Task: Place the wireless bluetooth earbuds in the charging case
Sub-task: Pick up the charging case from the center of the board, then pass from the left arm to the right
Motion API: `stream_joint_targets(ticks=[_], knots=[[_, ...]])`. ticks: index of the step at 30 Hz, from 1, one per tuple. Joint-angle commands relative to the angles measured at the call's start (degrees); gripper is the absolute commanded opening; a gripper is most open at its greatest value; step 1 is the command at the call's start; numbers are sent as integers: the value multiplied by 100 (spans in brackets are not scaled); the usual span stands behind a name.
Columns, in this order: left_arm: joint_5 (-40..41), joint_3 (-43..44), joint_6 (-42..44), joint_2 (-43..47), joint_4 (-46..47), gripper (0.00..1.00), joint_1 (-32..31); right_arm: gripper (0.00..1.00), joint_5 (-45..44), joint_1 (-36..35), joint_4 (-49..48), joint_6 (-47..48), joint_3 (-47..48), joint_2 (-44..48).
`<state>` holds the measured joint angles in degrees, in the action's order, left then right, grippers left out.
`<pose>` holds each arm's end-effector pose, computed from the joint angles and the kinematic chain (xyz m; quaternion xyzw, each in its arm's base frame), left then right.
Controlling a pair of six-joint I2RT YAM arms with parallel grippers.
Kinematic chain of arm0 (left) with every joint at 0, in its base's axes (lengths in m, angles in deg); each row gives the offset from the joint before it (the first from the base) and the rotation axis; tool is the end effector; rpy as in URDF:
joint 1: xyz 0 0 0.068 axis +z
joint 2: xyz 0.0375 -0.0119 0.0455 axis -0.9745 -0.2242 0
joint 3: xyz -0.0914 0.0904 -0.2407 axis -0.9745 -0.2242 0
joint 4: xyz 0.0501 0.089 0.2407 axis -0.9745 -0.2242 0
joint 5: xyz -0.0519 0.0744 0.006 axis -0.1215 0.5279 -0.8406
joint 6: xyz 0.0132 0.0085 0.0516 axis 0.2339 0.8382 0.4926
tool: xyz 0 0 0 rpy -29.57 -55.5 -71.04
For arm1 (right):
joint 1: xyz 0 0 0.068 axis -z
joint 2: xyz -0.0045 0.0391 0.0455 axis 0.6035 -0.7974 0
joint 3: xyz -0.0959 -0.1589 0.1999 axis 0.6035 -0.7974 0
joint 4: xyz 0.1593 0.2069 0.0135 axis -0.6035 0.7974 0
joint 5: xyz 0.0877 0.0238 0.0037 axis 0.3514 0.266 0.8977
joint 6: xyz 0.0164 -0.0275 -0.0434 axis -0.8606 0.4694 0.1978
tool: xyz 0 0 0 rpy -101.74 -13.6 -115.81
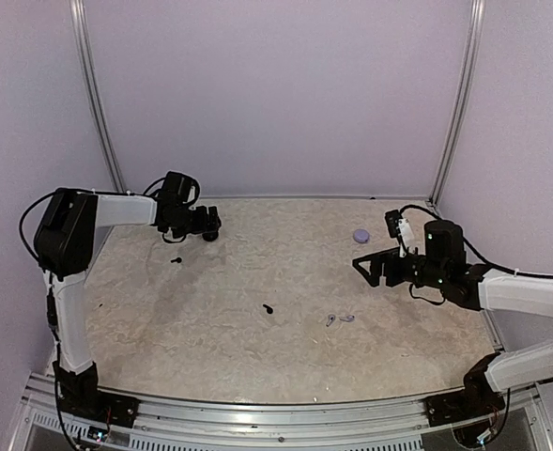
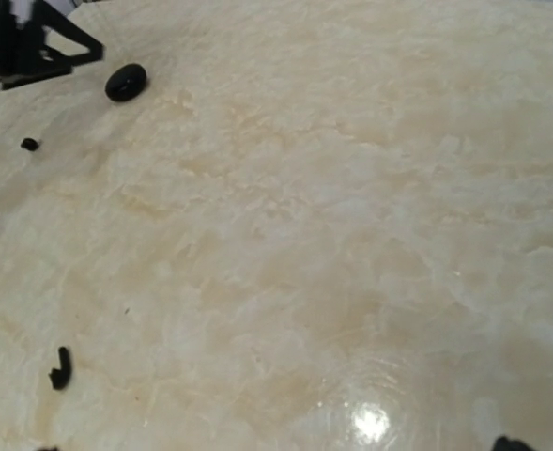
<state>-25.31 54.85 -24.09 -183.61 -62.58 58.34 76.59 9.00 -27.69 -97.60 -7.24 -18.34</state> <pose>0.4329 -0.1471 0.1788 -0.0108 0.9209 -0.1358 0.3652 0.2181 0.1257 0.2166 -0.1404 0.8237 0.2985 0.4611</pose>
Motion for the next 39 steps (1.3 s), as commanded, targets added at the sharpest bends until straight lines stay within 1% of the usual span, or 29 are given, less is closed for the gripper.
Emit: stream_joint_targets(ticks=[1,4,7,9,12,14,16,21,24,26,29,32,37,39], knots=[[-282,731,559,-653,-432,98,70,99,-176,-58,-239,-221,-120,-32],[-240,1167,725,-1008,-611,98,70,99,-607,-56,-68,-195,-132,46],[-8,1437,854,-1257,-766,97,74,99,-778,-53,-146,-171,-238,175],[176,1621,914,-1409,-925,94,68,99,-928,-53,-251,-166,-332,255],[233,1700,967,-1578,-1019,91,69,100,-1027,-53,-538,-112,-533,451],[220,1682,993,-1626,-1021,87,62,100,-1050,-54,-751,-137,-681,621],[202,1668,1017,-1640,-1017,84,43,99,-990,-49,-755,-63,-694,723],[167,1689,1229,-1713,-978,69,-99,100,-893,-53,-439,56,-548,723],[405,1740,1457,-1752,-1083,62,-273,100,-952,-53,-280,-162,-466,706],[484,1759,1580,-1772,-1161,57,-389,100,-872,-52,-51,-145,-332,694],[483,1687,1710,-1699,-1226,48,-534,99,-615,-49,189,-75,-195,694],[492,1375,1803,-1472,-1136,41,-700,99,-353,-51,364,-87,-143,730],[641,637,1971,-811,-850,38,-1193,100,29,-53,643,-123,-49,811],[554,345,1918,-504,-710,37,-1386,99,213,-54,748,-141,-6,845]])
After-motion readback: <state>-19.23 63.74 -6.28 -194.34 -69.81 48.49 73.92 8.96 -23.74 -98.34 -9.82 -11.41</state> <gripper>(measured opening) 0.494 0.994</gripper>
